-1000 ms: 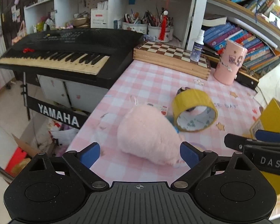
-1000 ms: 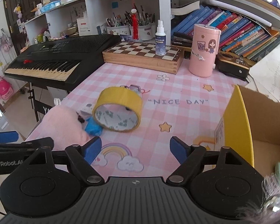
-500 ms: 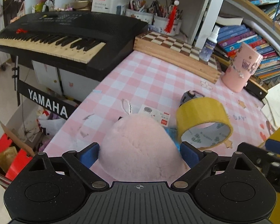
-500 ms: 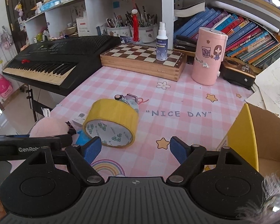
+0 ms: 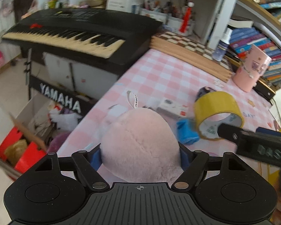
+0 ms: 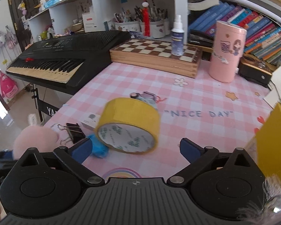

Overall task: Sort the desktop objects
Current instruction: 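Close the left tool on the pig while the right tool grasps the tape roll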

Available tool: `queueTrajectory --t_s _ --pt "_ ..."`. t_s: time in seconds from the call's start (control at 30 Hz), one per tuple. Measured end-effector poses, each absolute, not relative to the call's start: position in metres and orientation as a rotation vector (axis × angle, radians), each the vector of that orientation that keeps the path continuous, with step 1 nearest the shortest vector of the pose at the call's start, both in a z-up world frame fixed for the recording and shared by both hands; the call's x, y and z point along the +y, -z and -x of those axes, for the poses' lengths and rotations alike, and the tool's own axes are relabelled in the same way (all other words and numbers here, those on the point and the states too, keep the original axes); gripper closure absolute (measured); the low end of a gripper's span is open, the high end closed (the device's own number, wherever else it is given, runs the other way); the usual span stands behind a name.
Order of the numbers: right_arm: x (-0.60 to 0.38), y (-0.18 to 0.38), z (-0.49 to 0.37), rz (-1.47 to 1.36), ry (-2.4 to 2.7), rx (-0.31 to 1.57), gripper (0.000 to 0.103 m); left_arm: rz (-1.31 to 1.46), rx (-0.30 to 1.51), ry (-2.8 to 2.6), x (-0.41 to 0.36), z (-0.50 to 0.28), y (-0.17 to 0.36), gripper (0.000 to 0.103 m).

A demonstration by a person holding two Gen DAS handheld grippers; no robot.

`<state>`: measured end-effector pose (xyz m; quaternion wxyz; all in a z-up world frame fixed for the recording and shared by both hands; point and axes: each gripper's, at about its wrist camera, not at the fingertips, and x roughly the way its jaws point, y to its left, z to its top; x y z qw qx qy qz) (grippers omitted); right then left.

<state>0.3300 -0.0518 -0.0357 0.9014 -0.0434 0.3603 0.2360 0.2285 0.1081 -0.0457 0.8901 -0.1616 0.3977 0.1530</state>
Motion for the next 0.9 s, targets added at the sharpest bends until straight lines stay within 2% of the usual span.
queueTrajectory --t_s 0.5,0.57,0.63,0.9 --pt "-0.025 0.074 -0.359 0.057 -0.382 0.780 0.000 0.256 0.790 -0.377 0.117 -0.209 0.027 0.025" --pt "-0.024 0.074 -0.360 0.064 -0.388 0.765 0.003 0.254 0.786 -0.375 0.118 -0.209 0.026 0.025" --pt "-0.024 0.073 -0.360 0.077 -0.405 0.758 0.012 0.253 0.782 -0.371 0.117 -0.209 0.025 0.025" --pt "-0.038 0.055 -0.348 0.103 -0.401 0.726 0.012 0.260 0.741 -0.327 0.115 -0.203 0.018 0.025"
